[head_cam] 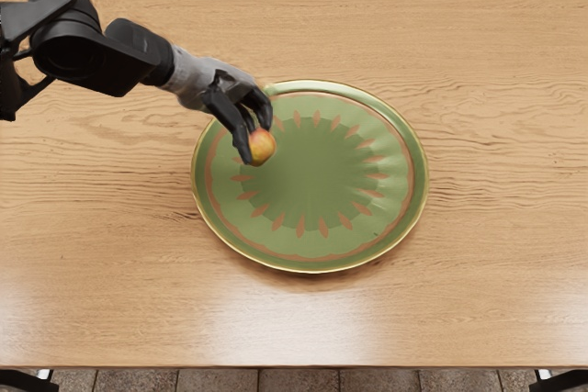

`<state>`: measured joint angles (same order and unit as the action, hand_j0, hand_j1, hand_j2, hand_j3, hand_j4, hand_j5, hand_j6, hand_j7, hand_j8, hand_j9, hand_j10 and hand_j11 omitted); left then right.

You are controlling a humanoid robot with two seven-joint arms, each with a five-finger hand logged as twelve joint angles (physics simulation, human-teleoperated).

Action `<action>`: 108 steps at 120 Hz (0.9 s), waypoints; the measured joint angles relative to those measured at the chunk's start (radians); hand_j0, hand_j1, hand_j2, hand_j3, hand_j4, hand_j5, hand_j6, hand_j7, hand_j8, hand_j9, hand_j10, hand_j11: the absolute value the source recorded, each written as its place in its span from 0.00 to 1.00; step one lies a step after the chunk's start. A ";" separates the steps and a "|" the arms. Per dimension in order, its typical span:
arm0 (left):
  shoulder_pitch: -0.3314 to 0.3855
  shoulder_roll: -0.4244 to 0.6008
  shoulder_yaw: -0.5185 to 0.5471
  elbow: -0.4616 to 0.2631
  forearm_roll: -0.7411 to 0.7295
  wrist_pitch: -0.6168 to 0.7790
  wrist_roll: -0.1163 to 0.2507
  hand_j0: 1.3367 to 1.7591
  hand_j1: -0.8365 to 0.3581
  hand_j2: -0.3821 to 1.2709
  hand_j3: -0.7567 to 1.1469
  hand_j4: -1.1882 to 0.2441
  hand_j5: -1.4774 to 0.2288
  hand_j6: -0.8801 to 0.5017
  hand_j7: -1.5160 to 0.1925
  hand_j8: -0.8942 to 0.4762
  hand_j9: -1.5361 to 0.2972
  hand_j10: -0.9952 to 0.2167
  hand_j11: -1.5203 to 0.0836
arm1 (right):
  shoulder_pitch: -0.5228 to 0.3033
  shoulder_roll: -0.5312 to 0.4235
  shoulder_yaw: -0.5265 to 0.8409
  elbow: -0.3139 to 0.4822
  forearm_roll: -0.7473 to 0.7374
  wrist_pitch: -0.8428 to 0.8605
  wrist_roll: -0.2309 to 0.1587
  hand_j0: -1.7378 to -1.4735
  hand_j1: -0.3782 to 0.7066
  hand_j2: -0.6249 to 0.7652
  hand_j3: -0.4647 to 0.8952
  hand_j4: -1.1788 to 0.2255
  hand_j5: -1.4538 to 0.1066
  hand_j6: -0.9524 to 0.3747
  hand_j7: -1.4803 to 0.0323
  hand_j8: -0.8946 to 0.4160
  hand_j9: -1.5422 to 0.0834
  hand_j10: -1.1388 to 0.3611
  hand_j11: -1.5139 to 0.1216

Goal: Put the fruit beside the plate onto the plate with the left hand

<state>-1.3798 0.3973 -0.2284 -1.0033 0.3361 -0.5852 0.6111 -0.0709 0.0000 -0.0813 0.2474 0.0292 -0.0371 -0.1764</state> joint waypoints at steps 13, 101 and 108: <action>0.046 0.000 0.002 0.036 0.009 -0.004 0.000 0.75 0.31 0.75 0.40 0.28 0.20 0.30 0.25 0.29 0.25 0.15 0.27 | 0.000 0.000 0.000 0.001 0.000 0.000 -0.001 0.30 0.07 0.44 0.34 0.81 0.90 0.69 0.95 0.65 0.92 0.73 0.90; 0.102 0.067 -0.038 0.081 0.023 -0.005 0.000 0.76 0.70 0.31 0.40 0.62 0.63 0.44 0.65 0.45 0.62 0.57 0.70 | 0.000 0.000 0.000 0.016 -0.001 0.000 -0.002 0.30 0.07 0.44 0.34 0.81 0.90 0.69 0.95 0.65 0.92 0.73 0.90; 0.102 0.149 -0.070 0.040 0.004 -0.014 0.000 0.76 0.71 0.30 0.40 0.63 0.64 0.44 0.66 0.46 0.63 0.58 0.71 | 0.000 0.000 0.000 0.018 -0.001 0.000 -0.002 0.30 0.07 0.44 0.34 0.81 0.90 0.69 0.95 0.65 0.92 0.73 0.90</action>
<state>-1.2776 0.5461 -0.2983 -0.9628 0.3399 -0.5991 0.6109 -0.0706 0.0000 -0.0813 0.2655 0.0285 -0.0368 -0.1780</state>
